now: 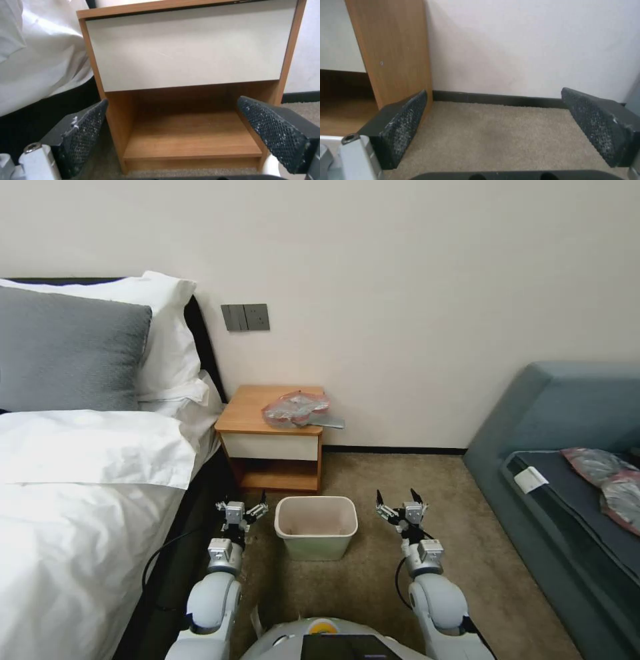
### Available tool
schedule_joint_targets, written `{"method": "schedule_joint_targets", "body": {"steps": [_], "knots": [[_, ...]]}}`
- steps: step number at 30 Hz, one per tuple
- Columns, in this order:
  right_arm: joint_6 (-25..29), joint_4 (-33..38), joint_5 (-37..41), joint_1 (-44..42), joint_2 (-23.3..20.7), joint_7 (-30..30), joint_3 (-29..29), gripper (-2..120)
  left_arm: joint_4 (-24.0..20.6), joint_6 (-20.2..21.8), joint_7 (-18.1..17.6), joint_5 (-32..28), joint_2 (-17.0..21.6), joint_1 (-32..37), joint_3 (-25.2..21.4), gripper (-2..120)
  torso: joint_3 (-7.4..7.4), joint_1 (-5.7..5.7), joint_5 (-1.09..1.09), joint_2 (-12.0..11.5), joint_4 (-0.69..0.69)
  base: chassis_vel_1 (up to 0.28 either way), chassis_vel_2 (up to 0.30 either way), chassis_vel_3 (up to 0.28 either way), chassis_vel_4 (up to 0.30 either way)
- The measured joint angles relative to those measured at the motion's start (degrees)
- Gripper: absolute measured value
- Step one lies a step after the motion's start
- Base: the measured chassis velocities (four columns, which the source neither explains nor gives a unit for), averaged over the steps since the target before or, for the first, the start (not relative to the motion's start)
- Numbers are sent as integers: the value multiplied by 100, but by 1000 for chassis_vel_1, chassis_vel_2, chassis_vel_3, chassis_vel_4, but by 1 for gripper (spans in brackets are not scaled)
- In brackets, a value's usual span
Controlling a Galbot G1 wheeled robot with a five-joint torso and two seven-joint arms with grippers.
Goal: Pick up the garbage bag from the table and place it over the trash can.
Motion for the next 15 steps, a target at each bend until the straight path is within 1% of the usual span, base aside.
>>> {"method": "schedule_joint_targets", "body": {"steps": [15], "knots": [[0, 0, 0, 0, 0, 0, 0, 100, 0, 0, 0, 0, 0, 0, 0, 99, 0, 0, 0, 0, 0, 0, 0, 0, 0]]}}
